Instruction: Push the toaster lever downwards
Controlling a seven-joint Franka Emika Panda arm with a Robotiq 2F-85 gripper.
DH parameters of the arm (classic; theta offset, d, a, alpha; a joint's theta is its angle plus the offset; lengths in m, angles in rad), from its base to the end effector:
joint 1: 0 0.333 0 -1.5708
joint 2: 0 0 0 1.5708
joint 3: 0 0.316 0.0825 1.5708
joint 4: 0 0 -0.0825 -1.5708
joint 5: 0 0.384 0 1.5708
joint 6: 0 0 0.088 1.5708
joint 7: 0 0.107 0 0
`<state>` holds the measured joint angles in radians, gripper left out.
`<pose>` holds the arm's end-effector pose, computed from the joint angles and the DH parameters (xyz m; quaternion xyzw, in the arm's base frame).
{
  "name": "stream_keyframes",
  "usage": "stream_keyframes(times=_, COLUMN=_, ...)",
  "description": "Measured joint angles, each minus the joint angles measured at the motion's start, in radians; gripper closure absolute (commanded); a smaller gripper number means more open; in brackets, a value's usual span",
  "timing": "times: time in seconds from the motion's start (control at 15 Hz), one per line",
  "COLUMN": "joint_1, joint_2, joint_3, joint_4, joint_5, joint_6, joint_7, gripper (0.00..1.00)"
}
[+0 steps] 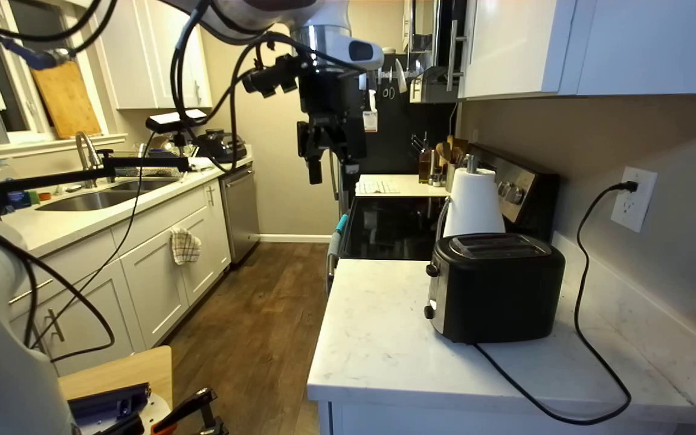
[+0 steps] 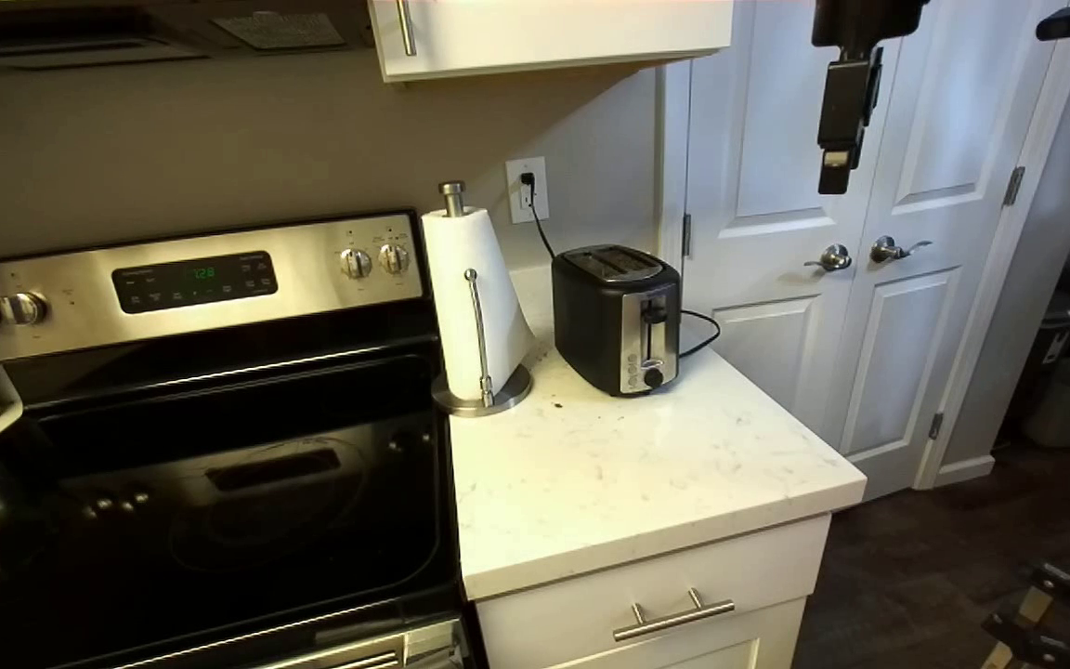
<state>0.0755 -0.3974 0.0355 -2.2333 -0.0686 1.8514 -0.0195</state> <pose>0.4335 0.0444 0.5298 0.9965 0.0730 0.0093 0.0395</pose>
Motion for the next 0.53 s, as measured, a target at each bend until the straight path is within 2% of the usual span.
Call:
stream_keyframes(times=0.13, joint_1=-0.003, joint_2=-0.033, joint_3=0.006, joint_4=-0.063, joint_5=-0.022, joint_6=0.131, joint_7=0.031, gripper=0.00)
stream_keyframes(times=0.2, joint_1=-0.005, joint_2=-0.051, joint_3=0.011, joint_4=-0.096, joint_5=-0.033, joint_6=0.199, joint_7=0.045, gripper=0.05)
stream_keyframes(times=0.27, joint_1=-0.007, joint_2=-0.069, joint_3=0.017, joint_4=-0.127, joint_5=-0.048, joint_6=0.263, joint_7=0.062, gripper=0.27)
stream_keyframes(times=0.4, joint_1=-0.013, joint_2=-0.102, joint_3=0.033, joint_4=-0.183, joint_5=-0.083, joint_6=0.377, joint_7=0.098, gripper=0.31)
stream_keyframes(times=0.53, joint_1=-0.025, joint_2=-0.129, joint_3=0.055, joint_4=-0.231, joint_5=-0.115, joint_6=0.467, joint_7=0.134, gripper=0.45)
